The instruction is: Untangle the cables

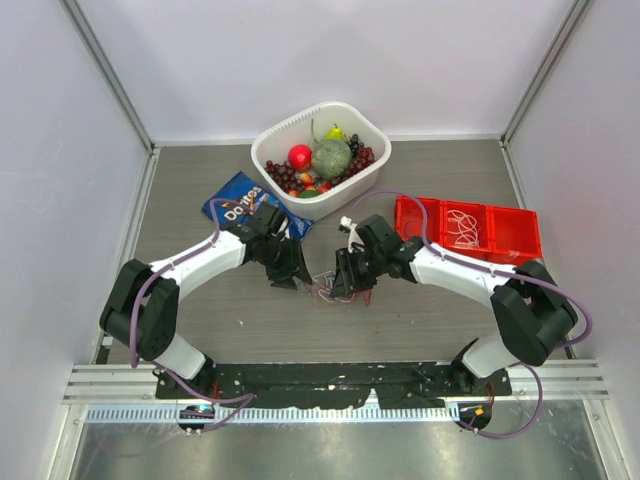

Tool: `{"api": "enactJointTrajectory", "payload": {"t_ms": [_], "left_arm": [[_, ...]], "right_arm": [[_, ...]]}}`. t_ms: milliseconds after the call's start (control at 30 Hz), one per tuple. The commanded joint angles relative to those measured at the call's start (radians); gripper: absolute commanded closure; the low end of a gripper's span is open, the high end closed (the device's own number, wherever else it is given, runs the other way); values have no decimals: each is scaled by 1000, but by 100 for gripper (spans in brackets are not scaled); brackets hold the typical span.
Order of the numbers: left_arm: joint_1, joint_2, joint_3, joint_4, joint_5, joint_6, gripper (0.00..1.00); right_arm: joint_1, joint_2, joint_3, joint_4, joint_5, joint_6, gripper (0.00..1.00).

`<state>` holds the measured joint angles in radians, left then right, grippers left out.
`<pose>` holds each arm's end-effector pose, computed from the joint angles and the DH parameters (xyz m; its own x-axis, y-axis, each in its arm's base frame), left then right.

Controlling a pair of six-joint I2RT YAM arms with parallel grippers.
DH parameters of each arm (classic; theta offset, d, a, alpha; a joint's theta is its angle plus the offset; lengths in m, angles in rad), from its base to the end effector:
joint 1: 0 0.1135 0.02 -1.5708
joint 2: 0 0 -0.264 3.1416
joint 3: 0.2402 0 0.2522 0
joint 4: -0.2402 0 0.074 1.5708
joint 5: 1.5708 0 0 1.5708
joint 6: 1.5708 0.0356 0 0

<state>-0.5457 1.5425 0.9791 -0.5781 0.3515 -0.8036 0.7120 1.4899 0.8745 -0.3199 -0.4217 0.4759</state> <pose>0.2470 -0.1643 0.1996 -0.9784 -0.1966 -0.0636 -0.1362 0.8451 -0.5169 0.2150 0.2048 0.1985 -0.8989 -0.2236 -0.3767 -0.4142 0.7138 0.5647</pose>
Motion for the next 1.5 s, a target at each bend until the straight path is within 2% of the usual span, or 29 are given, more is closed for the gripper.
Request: {"api": "enactJointTrajectory", "payload": {"t_ms": [0, 233, 400, 433, 567, 667, 900, 1000, 1233, 1467], "left_arm": [[0, -47, 1, 30, 7, 1, 46], [0, -113, -39, 40, -29, -22, 39], [0, -131, -109, 168, 12, -77, 39], [0, -121, -124, 193, 27, -92, 41], [0, -76, -140, 259, 64, -128, 62], [0, -84, -138, 276, 54, -129, 68], [1, -126, -76, 186, 14, -57, 96], [0, -198, -51, 141, -22, -25, 100], [0, -364, -5, 47, -89, 29, 100], [0, -436, 76, -26, -108, 41, 100]], "right_arm": [[4, 20, 24, 42, -11, -13, 61], [1, 24, 14, 50, -9, -3, 61], [4, 24, 9, 51, -12, 3, 61], [6, 26, 8, 51, -12, 4, 61], [9, 27, 9, 50, -9, 7, 62], [12, 24, 8, 44, 1, 7, 62], [15, 33, 15, 13, 66, 10, 62], [15, 35, 14, -10, 151, 23, 62], [14, 75, 9, -33, 224, 41, 69], [17, 173, 29, -137, 366, 46, 89]]}}
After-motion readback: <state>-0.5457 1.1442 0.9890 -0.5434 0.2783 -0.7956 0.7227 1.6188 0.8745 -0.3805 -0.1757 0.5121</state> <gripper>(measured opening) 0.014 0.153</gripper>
